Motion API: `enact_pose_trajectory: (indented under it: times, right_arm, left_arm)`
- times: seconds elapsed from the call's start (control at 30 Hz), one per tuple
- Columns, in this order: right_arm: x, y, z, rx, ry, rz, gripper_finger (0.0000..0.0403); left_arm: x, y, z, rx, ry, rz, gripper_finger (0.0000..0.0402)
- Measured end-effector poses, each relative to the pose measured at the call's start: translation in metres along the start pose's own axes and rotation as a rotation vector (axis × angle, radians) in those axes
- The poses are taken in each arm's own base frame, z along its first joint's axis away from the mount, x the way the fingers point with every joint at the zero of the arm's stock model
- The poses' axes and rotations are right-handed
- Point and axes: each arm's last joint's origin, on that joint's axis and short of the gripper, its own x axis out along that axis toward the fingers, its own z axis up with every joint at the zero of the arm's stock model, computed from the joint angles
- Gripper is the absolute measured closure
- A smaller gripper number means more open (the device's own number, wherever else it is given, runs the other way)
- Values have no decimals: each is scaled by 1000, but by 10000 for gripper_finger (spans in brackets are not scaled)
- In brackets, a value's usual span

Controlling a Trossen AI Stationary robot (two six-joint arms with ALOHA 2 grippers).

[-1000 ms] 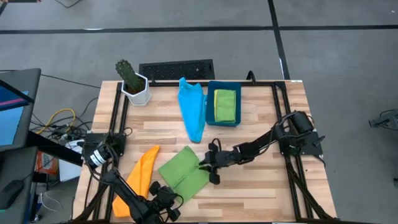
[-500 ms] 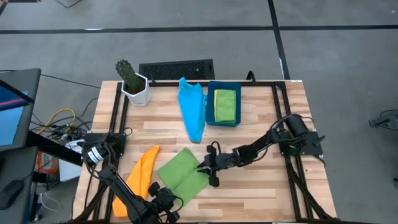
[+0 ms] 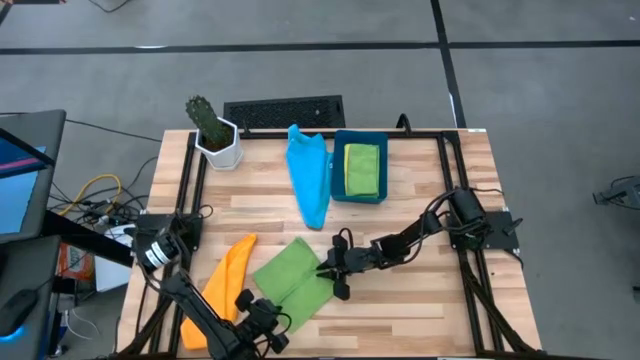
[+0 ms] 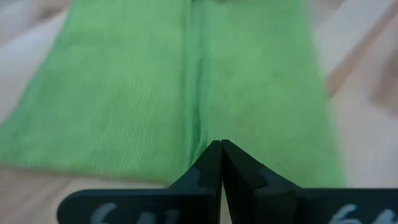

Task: Fold microfiber towels
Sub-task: Fold the green towel

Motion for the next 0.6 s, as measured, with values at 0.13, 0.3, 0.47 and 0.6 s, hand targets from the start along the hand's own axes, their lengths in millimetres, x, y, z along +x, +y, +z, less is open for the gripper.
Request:
enact_pose_trajectory:
  times: [0.13, 0.3, 0.47, 0.6]
  right_arm:
    - [0, 1, -1, -1, 3, 2, 285]
    - [-1, 1, 0, -1, 3, 2, 285]
    - [-4, 0, 5, 9, 6, 1, 285]
    - [-14, 2, 22, 4, -39, 13, 285]
  left_arm:
    - [14, 1, -16, -16, 43, 49, 402]
    - [13, 2, -16, -46, 64, 62, 402]
    - [-2, 8, 0, -45, 115, 85, 401]
    - [-22, 12, 24, -81, 92, 44, 401]
